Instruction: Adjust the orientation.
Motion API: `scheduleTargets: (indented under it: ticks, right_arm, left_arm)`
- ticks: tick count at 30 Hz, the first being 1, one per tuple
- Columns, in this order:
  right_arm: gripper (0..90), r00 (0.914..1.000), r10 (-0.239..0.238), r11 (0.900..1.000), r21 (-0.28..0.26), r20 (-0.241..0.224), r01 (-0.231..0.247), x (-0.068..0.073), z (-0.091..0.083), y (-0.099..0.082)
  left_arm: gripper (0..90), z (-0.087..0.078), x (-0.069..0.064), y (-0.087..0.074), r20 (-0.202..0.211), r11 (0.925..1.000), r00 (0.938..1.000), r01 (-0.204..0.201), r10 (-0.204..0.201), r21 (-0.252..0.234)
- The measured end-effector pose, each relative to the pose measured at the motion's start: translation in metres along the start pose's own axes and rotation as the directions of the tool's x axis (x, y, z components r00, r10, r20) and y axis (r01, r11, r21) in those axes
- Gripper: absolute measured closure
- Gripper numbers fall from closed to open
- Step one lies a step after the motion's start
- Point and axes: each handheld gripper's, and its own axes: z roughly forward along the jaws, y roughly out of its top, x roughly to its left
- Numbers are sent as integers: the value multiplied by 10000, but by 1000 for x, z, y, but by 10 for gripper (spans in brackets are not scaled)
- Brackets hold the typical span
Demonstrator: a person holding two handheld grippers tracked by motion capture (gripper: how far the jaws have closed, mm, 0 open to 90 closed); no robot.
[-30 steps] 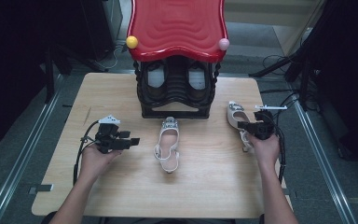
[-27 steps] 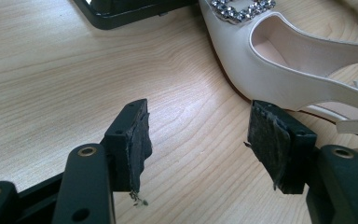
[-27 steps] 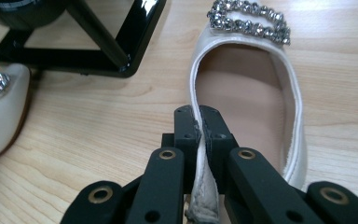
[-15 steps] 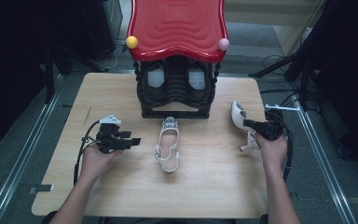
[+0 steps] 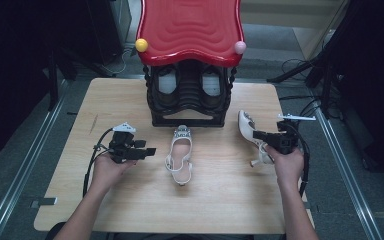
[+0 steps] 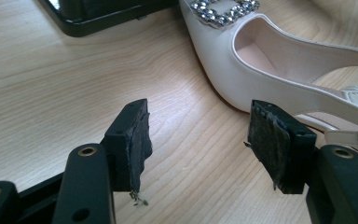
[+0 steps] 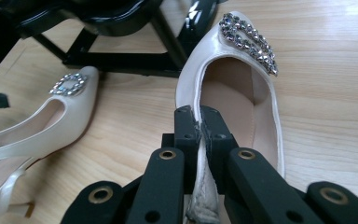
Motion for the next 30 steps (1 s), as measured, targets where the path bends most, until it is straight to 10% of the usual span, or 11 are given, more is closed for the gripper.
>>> scheduleTargets:
  ticks: [30]
  right_arm:
    - [883, 9864, -1381, 9848, 937, -894, 1464, 72, 24, -14]
  left_arm:
    - [389, 3, -3, 3, 59, 9999, 9999, -124, 124, -6]
